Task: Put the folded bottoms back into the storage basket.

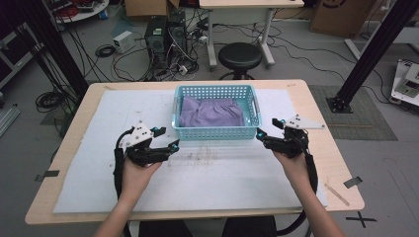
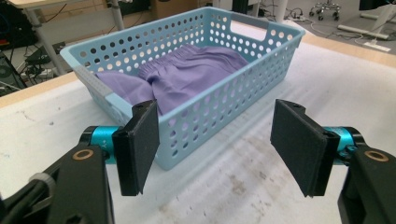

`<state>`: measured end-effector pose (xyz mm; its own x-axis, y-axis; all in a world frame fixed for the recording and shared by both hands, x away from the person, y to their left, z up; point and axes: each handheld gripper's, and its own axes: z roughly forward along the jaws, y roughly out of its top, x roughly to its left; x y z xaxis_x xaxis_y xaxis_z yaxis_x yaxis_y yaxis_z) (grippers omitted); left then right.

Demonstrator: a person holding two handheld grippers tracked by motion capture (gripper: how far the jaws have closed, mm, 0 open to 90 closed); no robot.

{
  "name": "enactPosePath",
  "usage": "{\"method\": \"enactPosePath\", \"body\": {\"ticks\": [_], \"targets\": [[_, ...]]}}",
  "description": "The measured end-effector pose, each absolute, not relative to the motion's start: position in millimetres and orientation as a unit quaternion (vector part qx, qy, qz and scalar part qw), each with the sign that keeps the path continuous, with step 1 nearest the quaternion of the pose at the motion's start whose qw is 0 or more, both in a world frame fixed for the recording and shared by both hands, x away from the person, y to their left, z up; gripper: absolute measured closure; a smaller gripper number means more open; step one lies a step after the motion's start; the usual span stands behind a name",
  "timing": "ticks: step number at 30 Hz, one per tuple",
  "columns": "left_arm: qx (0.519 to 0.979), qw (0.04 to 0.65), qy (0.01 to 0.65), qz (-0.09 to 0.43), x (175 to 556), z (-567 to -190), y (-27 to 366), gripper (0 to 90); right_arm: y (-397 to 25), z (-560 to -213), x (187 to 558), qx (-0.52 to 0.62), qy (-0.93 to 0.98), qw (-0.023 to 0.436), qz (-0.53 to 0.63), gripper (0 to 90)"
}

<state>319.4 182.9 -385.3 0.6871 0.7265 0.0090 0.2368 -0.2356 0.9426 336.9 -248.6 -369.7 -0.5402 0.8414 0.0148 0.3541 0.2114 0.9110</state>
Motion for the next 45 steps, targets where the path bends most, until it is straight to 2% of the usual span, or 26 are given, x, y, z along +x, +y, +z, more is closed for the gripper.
{"method": "enactPosePath", "body": {"ticks": [7,45], "targets": [[0.752,0.527,0.326,0.225,315,-399,189,32.1,-251,-389,328,0.415,0.736,0.248,0.474,30.7],[0.764,0.514,0.317,0.225,314,-411,191,31.1,-257,-402,326,0.410,0.744,0.247,0.467,29.4]]}}
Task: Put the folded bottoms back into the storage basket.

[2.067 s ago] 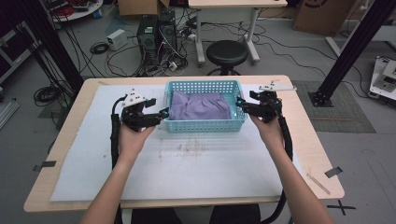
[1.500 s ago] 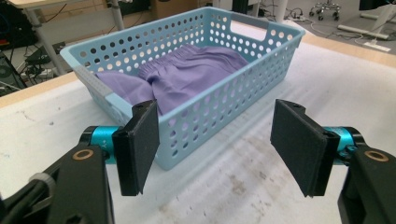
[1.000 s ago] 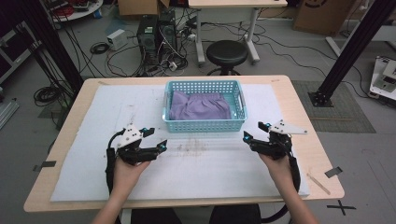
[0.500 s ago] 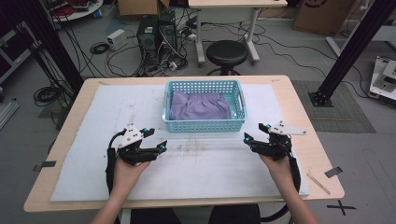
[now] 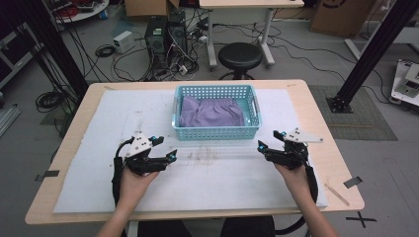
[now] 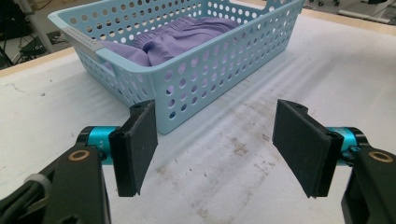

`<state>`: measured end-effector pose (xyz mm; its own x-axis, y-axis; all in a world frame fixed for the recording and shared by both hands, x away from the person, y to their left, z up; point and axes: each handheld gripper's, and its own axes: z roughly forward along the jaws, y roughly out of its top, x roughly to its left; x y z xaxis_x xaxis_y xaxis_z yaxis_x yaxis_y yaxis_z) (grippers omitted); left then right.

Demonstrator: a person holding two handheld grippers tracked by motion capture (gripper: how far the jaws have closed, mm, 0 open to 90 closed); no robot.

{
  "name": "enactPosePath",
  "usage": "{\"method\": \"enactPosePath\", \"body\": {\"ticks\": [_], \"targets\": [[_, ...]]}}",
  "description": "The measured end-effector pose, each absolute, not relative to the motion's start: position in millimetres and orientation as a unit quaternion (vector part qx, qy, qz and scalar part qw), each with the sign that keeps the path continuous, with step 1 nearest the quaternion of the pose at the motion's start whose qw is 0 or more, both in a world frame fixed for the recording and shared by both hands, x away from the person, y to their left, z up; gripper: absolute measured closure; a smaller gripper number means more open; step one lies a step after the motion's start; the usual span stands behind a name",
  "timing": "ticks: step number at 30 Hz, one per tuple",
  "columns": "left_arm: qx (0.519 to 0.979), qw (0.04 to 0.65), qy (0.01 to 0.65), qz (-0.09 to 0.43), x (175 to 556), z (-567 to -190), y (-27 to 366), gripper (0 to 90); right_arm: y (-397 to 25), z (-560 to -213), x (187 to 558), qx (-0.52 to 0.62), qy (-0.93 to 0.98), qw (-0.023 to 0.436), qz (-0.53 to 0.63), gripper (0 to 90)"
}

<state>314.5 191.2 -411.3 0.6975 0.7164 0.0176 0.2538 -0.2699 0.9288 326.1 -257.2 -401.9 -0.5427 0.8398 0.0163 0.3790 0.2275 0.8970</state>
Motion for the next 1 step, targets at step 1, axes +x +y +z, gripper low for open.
{"method": "enactPosePath", "body": {"ticks": [1], "targets": [[0.764,0.515,0.317,0.225,314.5,-411.3,191.2,31.1,-257.3,-401.8,326.0,0.410,0.743,0.246,0.467,29.4]]}}
